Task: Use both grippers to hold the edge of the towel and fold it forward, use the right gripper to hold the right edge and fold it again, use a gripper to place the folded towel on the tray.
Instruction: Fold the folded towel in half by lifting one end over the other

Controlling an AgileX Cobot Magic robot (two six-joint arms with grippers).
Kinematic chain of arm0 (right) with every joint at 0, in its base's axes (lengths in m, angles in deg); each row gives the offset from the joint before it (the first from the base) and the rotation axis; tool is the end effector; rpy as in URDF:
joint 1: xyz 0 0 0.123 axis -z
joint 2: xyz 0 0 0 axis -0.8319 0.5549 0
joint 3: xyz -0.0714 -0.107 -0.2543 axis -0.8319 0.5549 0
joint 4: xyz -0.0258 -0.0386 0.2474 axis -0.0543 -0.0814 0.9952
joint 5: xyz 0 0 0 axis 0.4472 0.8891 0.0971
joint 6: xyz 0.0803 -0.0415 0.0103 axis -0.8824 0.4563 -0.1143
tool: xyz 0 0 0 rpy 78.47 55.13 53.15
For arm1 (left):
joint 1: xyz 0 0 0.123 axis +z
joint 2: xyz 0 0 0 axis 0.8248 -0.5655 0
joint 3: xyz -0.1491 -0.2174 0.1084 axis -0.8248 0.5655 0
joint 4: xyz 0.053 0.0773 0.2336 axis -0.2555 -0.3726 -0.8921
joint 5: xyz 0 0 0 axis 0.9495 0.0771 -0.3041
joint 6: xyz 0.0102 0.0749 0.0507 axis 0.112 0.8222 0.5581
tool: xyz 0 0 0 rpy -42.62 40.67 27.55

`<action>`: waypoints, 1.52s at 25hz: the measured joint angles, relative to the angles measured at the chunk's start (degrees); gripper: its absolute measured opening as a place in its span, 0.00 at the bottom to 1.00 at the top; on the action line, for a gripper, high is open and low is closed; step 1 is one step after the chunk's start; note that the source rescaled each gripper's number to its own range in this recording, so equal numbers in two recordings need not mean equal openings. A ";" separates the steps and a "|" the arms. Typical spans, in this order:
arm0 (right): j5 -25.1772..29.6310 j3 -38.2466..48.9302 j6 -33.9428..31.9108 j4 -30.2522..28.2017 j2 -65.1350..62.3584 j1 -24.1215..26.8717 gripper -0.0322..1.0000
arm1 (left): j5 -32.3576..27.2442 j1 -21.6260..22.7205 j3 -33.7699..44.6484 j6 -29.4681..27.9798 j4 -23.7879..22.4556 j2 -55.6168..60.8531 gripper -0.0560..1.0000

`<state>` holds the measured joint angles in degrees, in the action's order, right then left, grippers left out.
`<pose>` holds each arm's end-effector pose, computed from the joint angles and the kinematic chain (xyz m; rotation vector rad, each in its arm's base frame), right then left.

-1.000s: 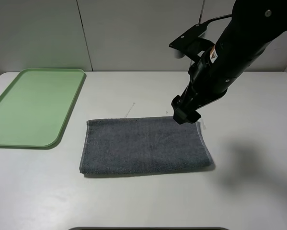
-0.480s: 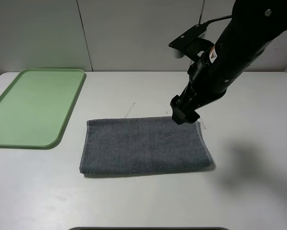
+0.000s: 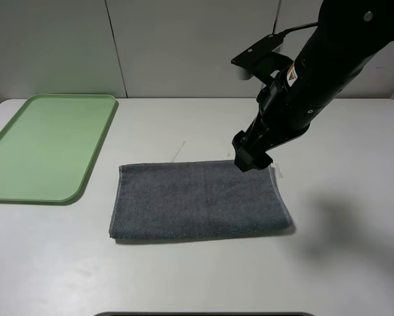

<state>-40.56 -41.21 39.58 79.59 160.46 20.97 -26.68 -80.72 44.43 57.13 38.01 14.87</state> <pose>0.2550 0.1762 0.2415 -1.1195 2.5022 0.0500 -0.0017 0.0074 0.2763 0.3961 2.0025 -0.2146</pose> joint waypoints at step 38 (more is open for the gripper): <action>-0.07 0.00 -31.53 -0.24 5.91 0.00 1.00 | -0.13 31.72 0.20 1.66 -0.07 0.00 1.00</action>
<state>-40.64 -41.21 8.05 79.35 166.37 20.97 -26.81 -49.00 44.63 58.79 37.93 14.87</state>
